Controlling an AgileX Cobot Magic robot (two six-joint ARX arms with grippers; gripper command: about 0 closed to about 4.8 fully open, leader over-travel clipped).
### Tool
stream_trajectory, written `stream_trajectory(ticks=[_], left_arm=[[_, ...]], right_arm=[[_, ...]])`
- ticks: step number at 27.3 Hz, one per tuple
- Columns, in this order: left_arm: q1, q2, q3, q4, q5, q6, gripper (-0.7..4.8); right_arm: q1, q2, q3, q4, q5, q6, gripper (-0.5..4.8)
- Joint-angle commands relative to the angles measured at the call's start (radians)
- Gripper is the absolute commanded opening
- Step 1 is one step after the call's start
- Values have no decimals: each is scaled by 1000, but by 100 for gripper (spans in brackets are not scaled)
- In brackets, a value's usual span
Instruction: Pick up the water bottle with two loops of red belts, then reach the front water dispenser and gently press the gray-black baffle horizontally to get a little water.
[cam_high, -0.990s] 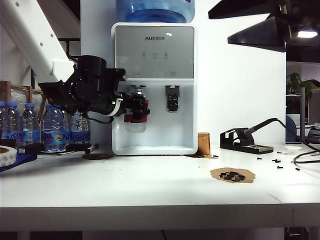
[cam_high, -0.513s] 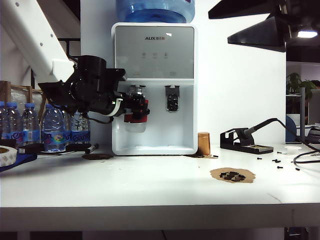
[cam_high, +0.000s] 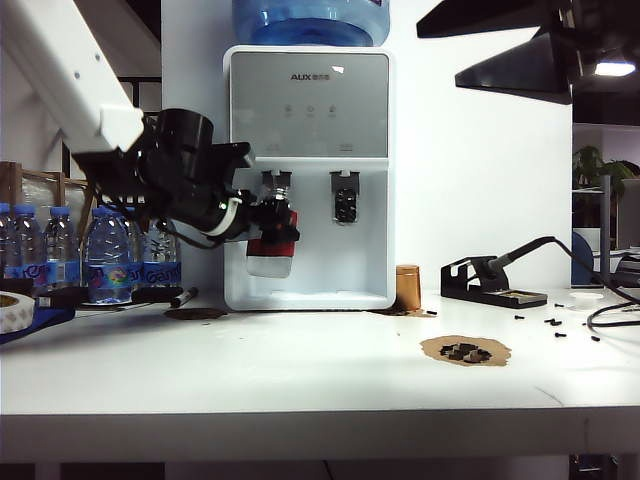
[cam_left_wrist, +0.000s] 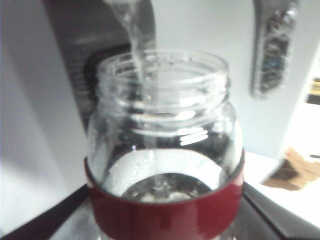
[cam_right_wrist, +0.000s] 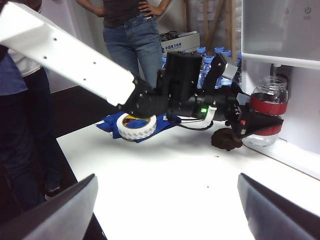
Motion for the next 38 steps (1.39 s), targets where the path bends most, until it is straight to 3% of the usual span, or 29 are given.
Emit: stream_trajectory(ticks=[1, 7, 12, 17, 25, 30, 38], left_arm=[[2, -59, 5, -52, 39, -37, -4], [10, -157, -94, -51, 90, -60, -4], [-5, -268, -350, 124, 191, -62, -4], [-57, -271, -462, 175, 199, -56, -4], [-156, -270, -579, 398, 194, -57, -4], [-214, -265, -607, 418, 167, -58, -4], [-232, -173, -608, 491, 128, -58, -4]], right_arm=[[0, -4, 5, 15, -3, -1, 479], [0, -30, 5, 14, -3, -1, 479], [0, -51, 5, 11, -3, 16, 479], [0, -51, 5, 5, -3, 18, 479], [0, -51, 5, -71, -11, 18, 479], [0, -51, 5, -85, -32, 14, 479], [-1, -52, 5, -107, 84, -22, 479]])
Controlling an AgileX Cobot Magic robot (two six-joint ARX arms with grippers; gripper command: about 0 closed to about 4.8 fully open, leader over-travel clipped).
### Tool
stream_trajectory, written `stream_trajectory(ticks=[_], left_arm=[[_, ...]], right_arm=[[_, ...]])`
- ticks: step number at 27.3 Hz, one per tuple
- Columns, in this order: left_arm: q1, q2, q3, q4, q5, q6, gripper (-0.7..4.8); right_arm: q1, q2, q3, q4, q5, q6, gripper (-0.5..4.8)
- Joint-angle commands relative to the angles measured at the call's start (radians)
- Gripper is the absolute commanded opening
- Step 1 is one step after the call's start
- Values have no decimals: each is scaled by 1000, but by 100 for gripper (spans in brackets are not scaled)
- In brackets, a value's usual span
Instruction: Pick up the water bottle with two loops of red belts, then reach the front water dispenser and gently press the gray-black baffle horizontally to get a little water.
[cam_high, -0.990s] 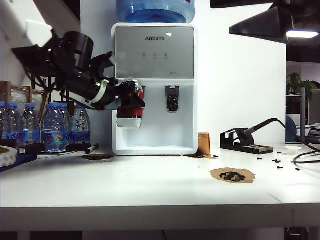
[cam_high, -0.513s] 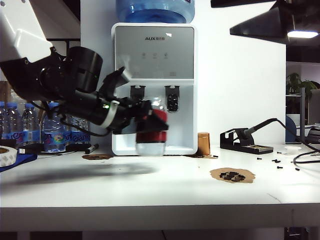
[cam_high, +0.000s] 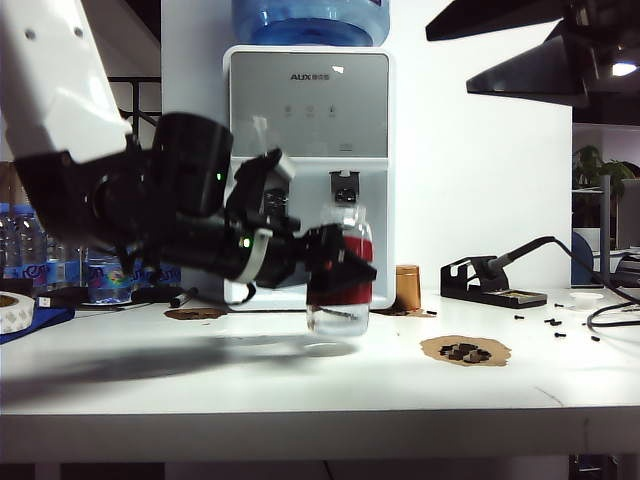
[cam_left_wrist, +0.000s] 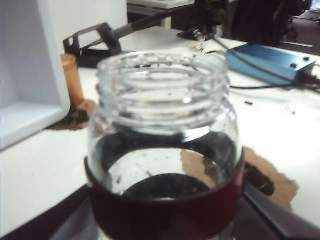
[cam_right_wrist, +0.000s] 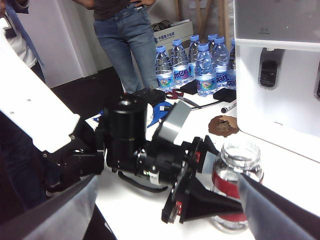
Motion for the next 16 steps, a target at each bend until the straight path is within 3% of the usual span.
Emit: stream_trajectory(ticks=[1, 9, 16], left_arm=[[3, 26, 3, 55, -1, 2, -4], [15, 43, -4, 50, -16, 14, -4], [26, 43, -36, 19, -11, 62, -5]], right_arm=[[-1, -2, 5, -14, 87, -35, 479], [-1, -3, 5, -60, 183, -60, 479], [-1, -3, 5, -106, 180, -79, 479]])
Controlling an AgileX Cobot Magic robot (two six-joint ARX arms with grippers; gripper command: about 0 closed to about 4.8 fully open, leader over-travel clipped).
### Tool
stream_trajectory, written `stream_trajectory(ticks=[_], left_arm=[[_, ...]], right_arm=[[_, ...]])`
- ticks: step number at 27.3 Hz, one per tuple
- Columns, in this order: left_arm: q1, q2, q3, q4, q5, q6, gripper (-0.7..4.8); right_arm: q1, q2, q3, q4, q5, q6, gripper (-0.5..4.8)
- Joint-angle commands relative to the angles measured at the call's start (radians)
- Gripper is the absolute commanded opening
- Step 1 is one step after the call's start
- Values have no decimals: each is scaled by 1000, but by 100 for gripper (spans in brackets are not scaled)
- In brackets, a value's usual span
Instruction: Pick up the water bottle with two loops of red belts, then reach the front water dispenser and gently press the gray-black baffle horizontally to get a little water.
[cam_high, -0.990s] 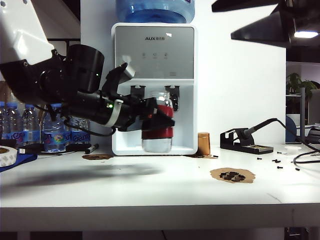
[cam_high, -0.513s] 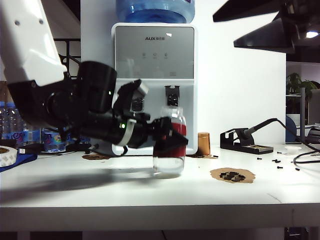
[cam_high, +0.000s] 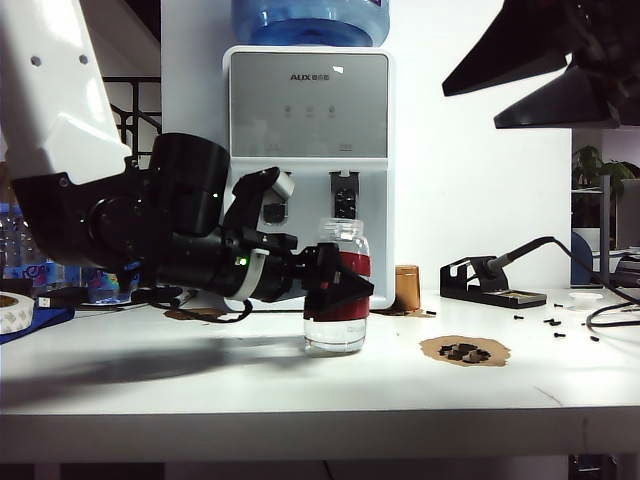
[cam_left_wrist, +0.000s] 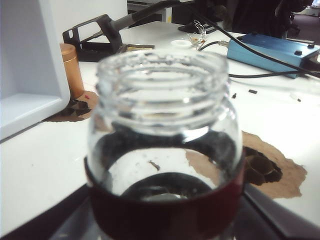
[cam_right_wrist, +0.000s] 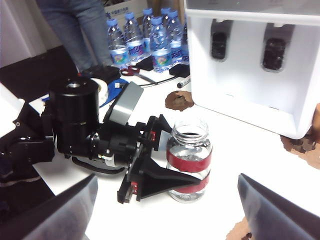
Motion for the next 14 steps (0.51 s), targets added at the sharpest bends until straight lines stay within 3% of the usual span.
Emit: stream_trajectory(ticks=[1, 4, 6, 14], left_arm=[[13, -1, -41, -6, -10, 21, -4], [13, 0, -57, -10, -10, 26, -4], [13, 0, -58, -12, -11, 26, -4], [13, 45, -59, -65, -12, 74, -4]], right_arm=[[0, -3, 5, -9, 2, -9, 479], [0, -4, 5, -10, 14, -9, 479], [0, -11, 5, -25, 76, -17, 479], [0, -52, 5, -32, 81, -53, 479]])
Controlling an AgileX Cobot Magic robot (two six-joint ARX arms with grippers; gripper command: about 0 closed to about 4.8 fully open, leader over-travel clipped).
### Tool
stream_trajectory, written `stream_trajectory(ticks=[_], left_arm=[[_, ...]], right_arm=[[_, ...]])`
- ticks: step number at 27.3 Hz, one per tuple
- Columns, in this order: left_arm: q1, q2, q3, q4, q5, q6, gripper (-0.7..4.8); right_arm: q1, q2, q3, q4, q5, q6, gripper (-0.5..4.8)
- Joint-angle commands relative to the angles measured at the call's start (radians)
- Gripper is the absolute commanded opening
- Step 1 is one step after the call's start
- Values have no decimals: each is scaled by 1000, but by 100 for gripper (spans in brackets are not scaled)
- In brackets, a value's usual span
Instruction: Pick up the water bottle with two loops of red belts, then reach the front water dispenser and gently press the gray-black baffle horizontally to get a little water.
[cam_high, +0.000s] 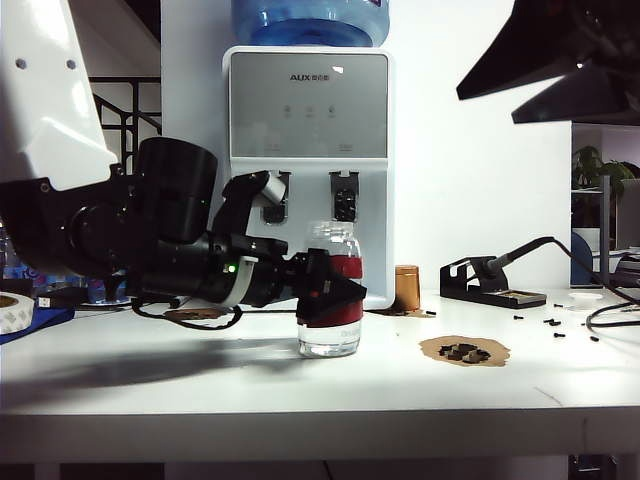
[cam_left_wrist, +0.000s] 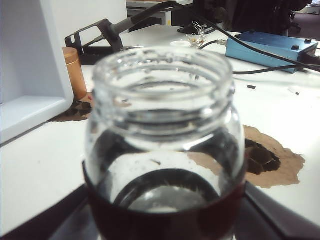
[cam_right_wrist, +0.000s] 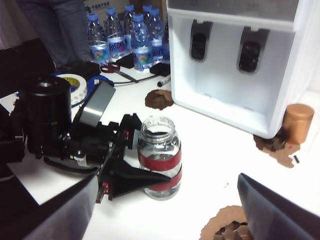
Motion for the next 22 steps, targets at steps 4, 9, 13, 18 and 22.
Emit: stream_trajectory(ticks=[4, 9, 13, 18, 22], left_arm=[[11, 84, -10, -110, -19, 78, -4], [18, 93, -10, -109, -19, 81, -4], [18, 93, -10, -98, -16, 81, 170], [18, 93, -10, -68, -15, 82, 385], [18, 93, -10, -60, -11, 81, 434]], right_arm=[[0, -14, 5, 9, 35, -6, 479], [0, -14, 5, 9, 35, -6, 479], [0, -14, 5, 9, 34, -5, 479], [0, -17, 5, 8, 8, -5, 479], [0, -21, 5, 9, 8, -5, 479]])
